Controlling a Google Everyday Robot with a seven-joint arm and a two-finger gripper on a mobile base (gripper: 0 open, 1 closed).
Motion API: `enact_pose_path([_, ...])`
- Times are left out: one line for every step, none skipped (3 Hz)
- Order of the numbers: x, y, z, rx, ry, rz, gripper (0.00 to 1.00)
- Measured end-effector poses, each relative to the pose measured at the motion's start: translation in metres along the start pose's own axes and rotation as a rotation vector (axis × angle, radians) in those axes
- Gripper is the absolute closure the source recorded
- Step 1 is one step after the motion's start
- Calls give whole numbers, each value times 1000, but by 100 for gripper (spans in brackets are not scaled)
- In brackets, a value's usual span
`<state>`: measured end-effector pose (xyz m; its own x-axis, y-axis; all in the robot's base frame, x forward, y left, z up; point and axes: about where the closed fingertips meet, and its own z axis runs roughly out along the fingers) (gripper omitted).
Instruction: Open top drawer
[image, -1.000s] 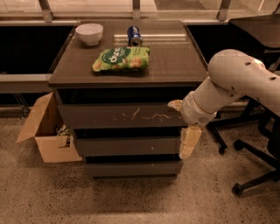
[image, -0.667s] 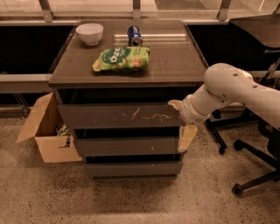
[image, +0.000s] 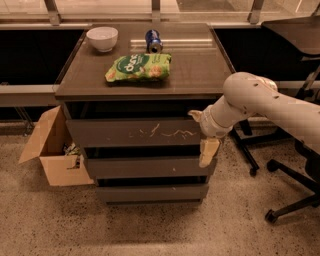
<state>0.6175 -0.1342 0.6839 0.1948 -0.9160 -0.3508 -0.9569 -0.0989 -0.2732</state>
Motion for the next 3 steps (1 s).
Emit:
enact_pose_path([2,-19,12,25,28,-15,0])
enact_pose_path([8,-31,27,38,25,2,0])
enact_pose_path([11,-38,40,41,11,18,15])
